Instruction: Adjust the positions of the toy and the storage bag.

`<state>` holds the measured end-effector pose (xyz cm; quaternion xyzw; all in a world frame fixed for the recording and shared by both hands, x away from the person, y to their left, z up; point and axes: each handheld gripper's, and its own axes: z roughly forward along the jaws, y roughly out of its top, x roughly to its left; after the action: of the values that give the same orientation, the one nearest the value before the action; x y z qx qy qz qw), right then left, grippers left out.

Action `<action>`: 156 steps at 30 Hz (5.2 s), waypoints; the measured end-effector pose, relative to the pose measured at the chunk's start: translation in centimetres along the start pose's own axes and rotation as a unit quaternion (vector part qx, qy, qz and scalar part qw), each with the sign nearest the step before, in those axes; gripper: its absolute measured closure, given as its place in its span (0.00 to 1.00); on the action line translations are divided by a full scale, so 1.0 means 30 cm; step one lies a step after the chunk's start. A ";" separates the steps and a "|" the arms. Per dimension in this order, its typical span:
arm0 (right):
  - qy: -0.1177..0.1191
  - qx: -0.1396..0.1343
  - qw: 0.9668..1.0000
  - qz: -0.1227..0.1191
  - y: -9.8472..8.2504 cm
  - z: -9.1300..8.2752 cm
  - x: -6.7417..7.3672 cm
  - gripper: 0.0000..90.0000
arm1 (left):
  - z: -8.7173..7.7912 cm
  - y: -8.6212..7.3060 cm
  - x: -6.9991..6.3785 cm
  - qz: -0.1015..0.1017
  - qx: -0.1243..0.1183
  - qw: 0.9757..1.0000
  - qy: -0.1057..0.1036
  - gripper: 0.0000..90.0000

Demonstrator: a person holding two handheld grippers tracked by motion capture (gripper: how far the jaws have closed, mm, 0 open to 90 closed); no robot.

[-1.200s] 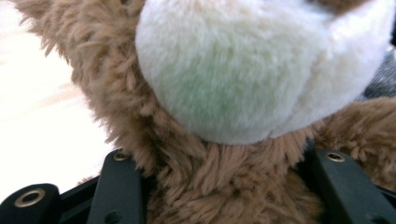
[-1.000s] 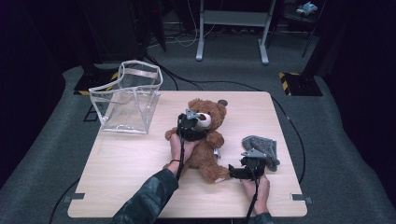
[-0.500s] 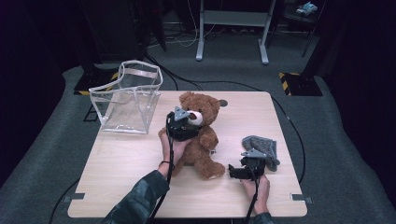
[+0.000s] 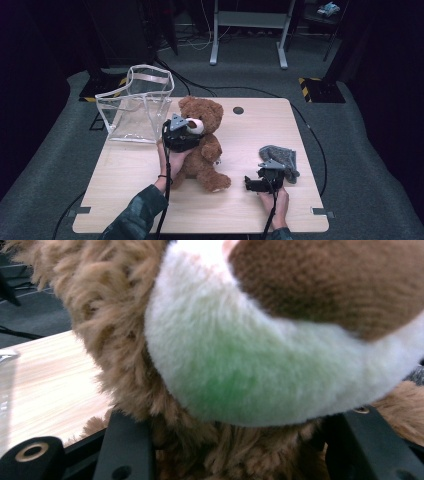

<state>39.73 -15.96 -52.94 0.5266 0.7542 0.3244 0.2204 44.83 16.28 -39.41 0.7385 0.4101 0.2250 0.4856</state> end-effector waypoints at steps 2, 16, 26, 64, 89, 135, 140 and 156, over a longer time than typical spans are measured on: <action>-0.001 -0.001 1.000 0.001 0.000 0.000 0.001 0.03 | -0.022 -0.003 0.015 0.000 0.000 1.000 0.003 0.54; -0.001 0.000 1.000 0.000 -0.001 0.000 0.001 0.03 | -0.193 -0.035 0.120 0.003 0.007 0.999 0.033 0.54; -0.001 0.000 1.000 0.000 -0.001 0.000 0.001 0.03 | -0.305 -0.072 0.190 -0.004 0.028 0.998 0.056 0.53; -0.003 -0.003 1.000 -0.009 0.000 0.000 0.003 0.03 | -0.245 -0.330 0.472 -0.130 0.242 0.960 0.053 0.39; 0.009 0.000 1.000 -0.016 0.000 0.001 0.004 0.02 | -0.269 -0.188 0.475 -0.120 0.226 0.962 0.091 0.00; 0.012 0.000 1.000 -0.016 0.002 0.004 0.003 0.02 | -0.102 0.252 0.567 -0.027 0.108 0.981 0.159 0.21; 0.012 0.001 1.000 -0.014 0.003 0.004 0.004 0.02 | -0.068 0.280 0.578 -0.014 0.108 0.980 0.164 0.30; 0.009 0.000 1.000 -0.016 0.002 0.004 0.004 0.02 | 0.059 0.276 0.591 0.044 0.164 0.969 0.182 0.69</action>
<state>39.81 -15.79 -52.98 0.5117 0.7644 0.3258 0.2183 59.31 28.36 -33.87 0.7721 0.4903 0.3058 0.2646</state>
